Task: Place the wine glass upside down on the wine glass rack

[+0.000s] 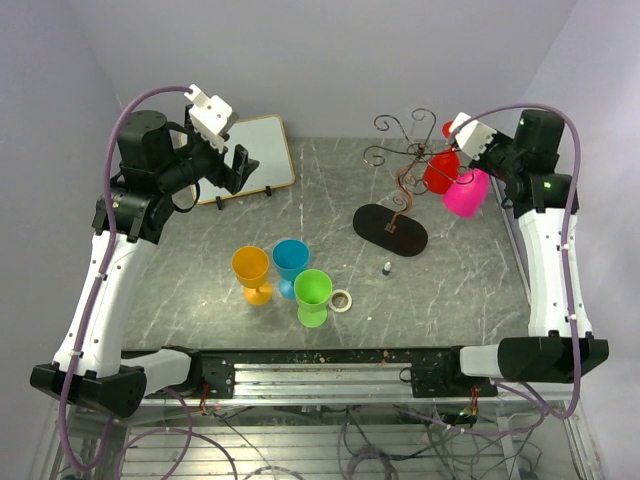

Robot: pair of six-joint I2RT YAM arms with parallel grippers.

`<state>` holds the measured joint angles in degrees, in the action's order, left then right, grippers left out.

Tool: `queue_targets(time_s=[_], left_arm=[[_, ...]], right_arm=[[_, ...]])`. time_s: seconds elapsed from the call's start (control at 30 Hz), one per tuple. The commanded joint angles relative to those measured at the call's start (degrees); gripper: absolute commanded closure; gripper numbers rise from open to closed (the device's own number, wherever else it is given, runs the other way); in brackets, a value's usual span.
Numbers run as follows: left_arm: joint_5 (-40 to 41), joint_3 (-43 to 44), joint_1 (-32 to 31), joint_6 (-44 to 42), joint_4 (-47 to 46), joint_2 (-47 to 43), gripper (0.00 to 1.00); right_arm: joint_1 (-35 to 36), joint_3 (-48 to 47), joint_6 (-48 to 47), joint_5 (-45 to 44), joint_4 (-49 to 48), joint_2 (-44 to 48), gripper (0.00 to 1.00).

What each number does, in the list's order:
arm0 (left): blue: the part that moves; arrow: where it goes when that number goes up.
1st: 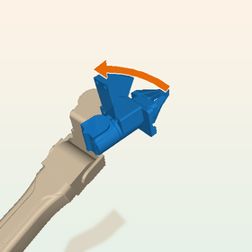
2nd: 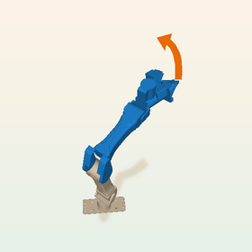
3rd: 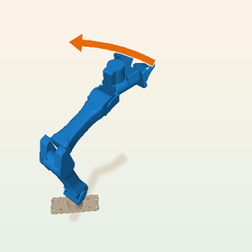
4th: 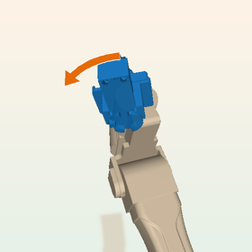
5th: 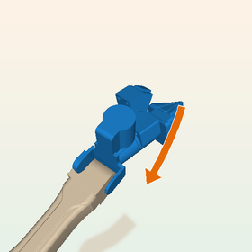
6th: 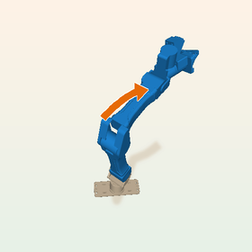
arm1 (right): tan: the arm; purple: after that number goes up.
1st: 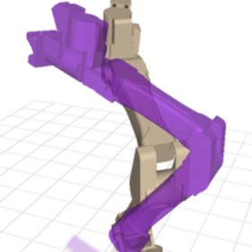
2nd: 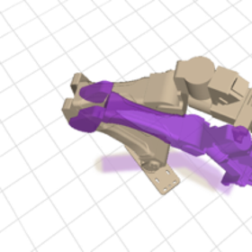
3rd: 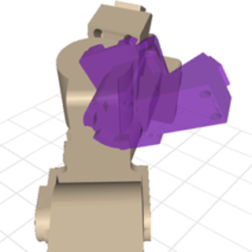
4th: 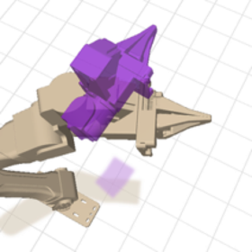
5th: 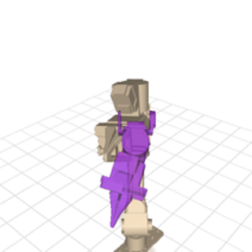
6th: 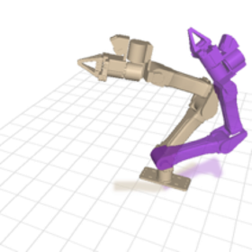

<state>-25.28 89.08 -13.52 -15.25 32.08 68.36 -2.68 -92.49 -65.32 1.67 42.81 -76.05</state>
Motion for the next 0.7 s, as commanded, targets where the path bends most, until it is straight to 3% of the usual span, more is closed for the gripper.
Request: queue_targets(time_s=[0.0, 0.33, 0.67], left_arm=[[-0.9, -0.2, 0.6, -0.7, -0.9, -0.5, 0.11], [-1.0, -0.2, 0.7, -0.7, -0.9, -0.4, 0.11], [-1.1, -0.6, 0.8, -1.0, -0.8, -0.6, 0.11]], right_arm=[[1.6, -2.0, -4.4, 3.8, 3.9, -1.3, 1.00], [3.9, -5.4, -6.2, 10.5, 8.2, -2.3, 1.00], [4.9, -7.6, -6.5, 11.8, 10.4, -2.5, 1.00]])
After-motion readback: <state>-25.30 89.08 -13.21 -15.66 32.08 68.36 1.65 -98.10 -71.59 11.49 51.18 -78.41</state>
